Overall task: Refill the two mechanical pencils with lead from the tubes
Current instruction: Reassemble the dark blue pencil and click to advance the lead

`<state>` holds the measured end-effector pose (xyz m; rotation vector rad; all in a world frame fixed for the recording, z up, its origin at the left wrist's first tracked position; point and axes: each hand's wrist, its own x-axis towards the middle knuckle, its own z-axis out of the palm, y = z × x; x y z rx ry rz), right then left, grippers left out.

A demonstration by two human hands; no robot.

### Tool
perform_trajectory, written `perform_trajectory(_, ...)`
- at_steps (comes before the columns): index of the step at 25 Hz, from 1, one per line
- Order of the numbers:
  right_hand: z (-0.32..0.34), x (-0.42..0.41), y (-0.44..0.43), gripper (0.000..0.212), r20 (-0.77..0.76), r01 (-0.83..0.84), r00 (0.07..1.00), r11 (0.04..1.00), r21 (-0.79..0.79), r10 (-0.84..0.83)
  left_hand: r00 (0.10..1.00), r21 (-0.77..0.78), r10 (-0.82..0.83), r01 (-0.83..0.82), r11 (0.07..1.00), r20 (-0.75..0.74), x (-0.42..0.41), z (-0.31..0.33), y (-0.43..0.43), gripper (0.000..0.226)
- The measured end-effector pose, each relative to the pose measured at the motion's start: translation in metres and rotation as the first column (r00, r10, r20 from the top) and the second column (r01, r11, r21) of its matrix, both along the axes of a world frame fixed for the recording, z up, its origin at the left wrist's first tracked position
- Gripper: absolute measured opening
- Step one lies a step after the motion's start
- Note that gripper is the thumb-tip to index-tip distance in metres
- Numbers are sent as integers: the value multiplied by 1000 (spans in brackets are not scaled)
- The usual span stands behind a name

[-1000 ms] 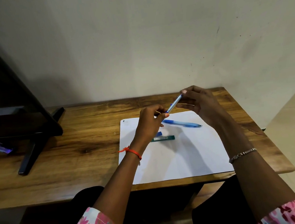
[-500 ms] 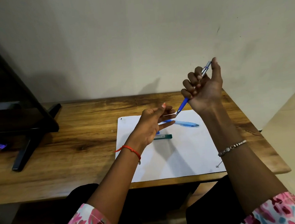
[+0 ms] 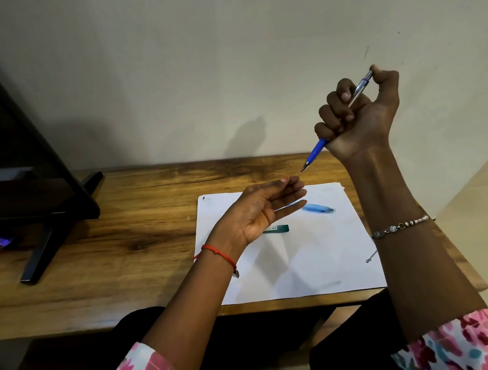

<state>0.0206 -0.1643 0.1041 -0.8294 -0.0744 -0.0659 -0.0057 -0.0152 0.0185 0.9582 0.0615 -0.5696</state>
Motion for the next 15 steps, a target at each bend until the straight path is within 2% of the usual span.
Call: perform_trajectory(15, -11, 3, 0, 56, -29, -34, 999, 999, -1, 34, 1000, -50, 3, -3, 999, -4, -1, 1, 0, 17)
